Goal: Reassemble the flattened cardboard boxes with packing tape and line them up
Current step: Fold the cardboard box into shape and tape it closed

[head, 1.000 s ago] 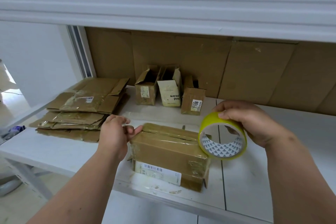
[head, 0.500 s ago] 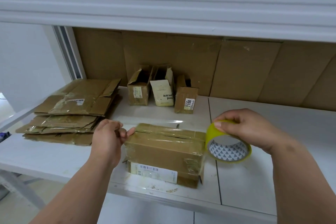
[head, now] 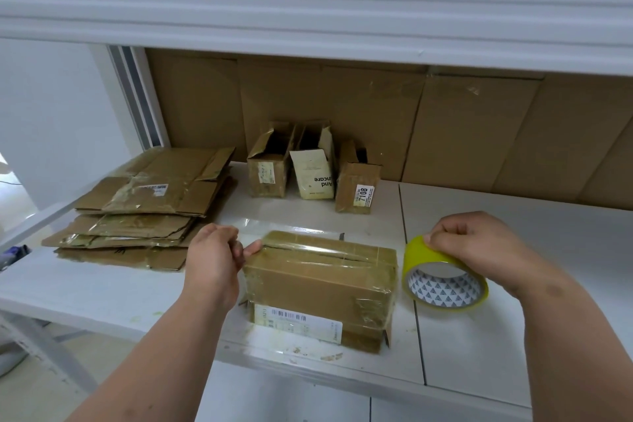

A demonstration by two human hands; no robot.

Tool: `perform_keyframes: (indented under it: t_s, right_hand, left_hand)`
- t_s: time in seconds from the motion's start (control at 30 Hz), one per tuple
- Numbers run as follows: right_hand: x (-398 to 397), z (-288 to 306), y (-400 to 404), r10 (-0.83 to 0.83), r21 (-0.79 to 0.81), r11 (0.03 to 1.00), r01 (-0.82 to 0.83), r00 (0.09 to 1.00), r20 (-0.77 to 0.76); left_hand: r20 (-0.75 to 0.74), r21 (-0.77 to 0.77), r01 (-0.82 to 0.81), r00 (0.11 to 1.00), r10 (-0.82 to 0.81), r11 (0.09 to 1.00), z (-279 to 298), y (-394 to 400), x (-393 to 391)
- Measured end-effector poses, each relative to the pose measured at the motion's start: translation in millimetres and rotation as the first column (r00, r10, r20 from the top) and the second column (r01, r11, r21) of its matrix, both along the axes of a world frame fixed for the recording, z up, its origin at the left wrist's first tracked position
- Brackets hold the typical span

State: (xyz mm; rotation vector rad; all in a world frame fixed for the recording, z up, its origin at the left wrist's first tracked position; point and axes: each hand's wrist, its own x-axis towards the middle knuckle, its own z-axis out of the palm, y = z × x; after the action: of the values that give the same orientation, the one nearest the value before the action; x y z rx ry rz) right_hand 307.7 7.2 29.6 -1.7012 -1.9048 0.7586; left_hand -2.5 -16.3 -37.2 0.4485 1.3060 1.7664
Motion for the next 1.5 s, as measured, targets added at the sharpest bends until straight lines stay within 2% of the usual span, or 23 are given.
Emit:
perform_keyframes:
  t_s: [0.33,0.53,0.73,1.13,1.3,1.4,1.5]
  right_hand:
    - [-9,-3,5,-0.013,-0.081,0.997,0.019,0.997,0.081]
    - [-8,2,5,0.008,-0.116,0.993,0.003,0.996,0.094]
    - [-5,6,3,-0.009,-0.113,0.993,0.018,0.997,0.078]
    - [-13,-7,-3,-0.002,-0.148,0.989,0.026,0.987,0.161]
    - [-14,-10,-5,-0.008,-0.158,0.987,0.035,0.986,0.167]
    - [-14,-12,-6,-0.023,-0.16,0.986,0.049,0.987,0.16]
    - [-14,-12,-8,-0.029,-0.151,0.987,0.053,0.987,0.158]
  left_hand:
    - [0.122,-0.132,-0.065,0.989,0.081,0.989,3,6,-1]
    - [0.128,-0.189,-0.098,0.984,0.123,0.977,7,6,5]
    - [0.062,-0.207,-0.103,0.991,0.118,0.973,12,4,10]
    - [0.029,-0.213,-0.098,0.994,0.107,0.972,15,0,9]
    - [-0.095,-0.228,-0.096,0.993,0.076,0.969,12,1,-5]
    - [-0.181,-0.3,-0.09,0.983,0.035,0.95,8,-1,-13]
    - [-0.189,-0.35,-0.034,0.981,-0.035,0.936,3,-2,-16]
